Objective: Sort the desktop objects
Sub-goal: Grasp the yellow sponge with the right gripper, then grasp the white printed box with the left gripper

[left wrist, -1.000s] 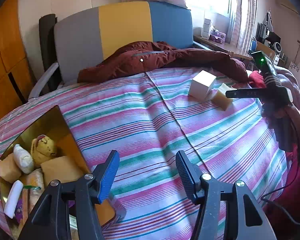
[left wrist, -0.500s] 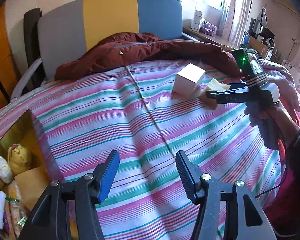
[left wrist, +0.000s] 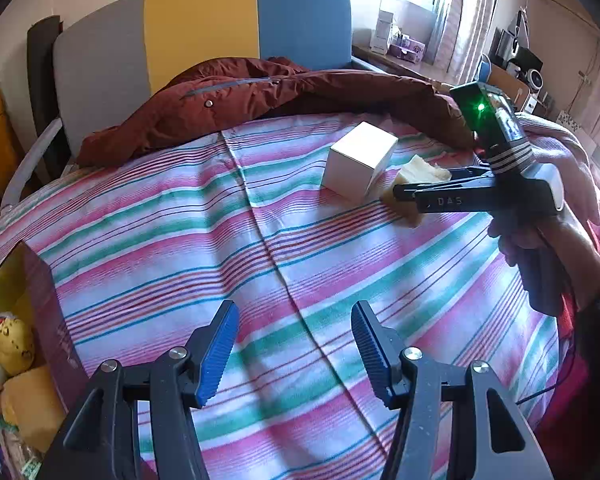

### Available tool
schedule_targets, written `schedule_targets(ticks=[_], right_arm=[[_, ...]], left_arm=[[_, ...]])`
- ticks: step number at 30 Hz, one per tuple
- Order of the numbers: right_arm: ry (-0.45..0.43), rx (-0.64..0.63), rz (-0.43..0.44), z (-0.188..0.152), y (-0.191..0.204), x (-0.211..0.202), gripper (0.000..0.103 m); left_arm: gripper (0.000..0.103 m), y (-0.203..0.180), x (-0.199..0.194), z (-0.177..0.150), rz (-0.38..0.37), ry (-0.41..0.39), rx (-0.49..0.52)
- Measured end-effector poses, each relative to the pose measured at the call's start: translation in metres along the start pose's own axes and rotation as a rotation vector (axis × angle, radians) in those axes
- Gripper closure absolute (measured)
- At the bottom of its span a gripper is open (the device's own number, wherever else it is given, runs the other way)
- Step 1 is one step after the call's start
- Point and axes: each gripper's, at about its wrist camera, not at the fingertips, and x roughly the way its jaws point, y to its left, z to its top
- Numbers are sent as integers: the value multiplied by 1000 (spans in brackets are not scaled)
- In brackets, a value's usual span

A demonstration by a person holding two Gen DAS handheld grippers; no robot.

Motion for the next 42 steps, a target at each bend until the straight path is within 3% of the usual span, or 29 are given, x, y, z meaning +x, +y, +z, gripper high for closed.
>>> schedule_targets(ticks=[4,13,20,23,31,34,38,42], right_arm=[[12,7,-35,3,-2,-1,26],[57,81,-91,3,-24,1,26],[76,119,-59,3,-32,3,26],[78,124,-49,3,-33,4,26],[89,130,-22,1,-38,3,26],[93,123,-32,0,-37,3,26],[91,127,-26,-1,-38,3,25],[91,111,-37,-1,-36,3,25]], left_arm=[[43,-1,11,13,-1,12,-5],[33,-26,30,61,13,-40,115],[20,-54,55,101,-10,-88,297],[20,-64,74,116,-20,-72,373],[20,-77,110,136,-45,-37,438],[30,-79,121,140,-56,-21,428],[32,-71,140,150,-74,27,352],[52,-68,152,149,-80,66,326]])
